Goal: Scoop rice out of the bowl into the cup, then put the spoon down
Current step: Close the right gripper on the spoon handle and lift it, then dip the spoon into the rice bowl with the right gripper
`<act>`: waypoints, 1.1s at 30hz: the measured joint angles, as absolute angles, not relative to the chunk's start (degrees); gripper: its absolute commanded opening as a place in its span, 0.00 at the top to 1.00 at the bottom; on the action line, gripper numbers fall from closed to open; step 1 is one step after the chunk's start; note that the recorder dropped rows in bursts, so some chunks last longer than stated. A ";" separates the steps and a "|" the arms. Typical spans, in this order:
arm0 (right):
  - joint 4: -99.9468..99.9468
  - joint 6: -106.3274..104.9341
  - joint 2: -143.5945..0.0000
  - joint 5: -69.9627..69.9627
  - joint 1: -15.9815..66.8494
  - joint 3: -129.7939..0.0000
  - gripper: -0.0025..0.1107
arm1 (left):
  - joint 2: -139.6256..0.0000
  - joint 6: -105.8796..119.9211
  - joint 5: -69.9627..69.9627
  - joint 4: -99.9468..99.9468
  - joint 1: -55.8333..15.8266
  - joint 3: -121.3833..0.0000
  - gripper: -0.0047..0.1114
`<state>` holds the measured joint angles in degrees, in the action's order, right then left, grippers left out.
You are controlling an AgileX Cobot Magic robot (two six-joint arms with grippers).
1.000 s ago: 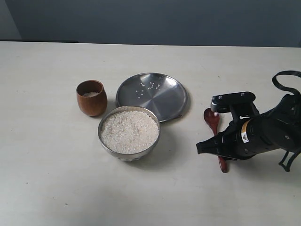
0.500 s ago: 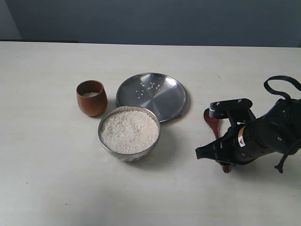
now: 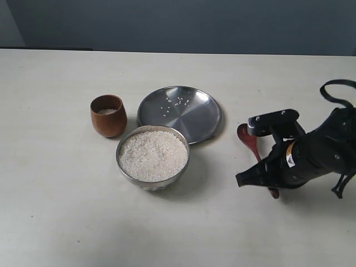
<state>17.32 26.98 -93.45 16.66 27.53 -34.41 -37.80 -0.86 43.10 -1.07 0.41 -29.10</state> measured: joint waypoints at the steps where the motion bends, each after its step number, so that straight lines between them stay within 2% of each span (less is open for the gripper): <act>1: 17.61 26.98 -92.40 17.86 27.53 -35.21 0.98 | -37.80 -0.86 43.10 -1.07 0.41 -29.10 0.96; 6: 19.74 25.18 -86.29 26.46 27.53 -40.38 0.98 | -37.80 -0.86 43.10 -1.07 0.41 -29.10 0.96; 11: 18.93 14.63 -83.78 36.46 29.58 -46.94 0.98 | -37.80 -0.86 43.10 -1.07 0.41 -29.10 0.96; 21: 20.01 5.51 -85.79 48.78 43.20 -59.50 0.98 | -37.80 -0.86 43.10 -1.07 0.41 -29.10 0.96; 33: 31.42 4.80 -99.05 62.92 56.52 -68.71 0.98 | -37.80 -0.95 43.10 -1.07 0.41 -29.10 0.96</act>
<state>31.42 4.80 -99.05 62.92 56.52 -68.71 -37.80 -0.95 43.10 -1.07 0.41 -29.10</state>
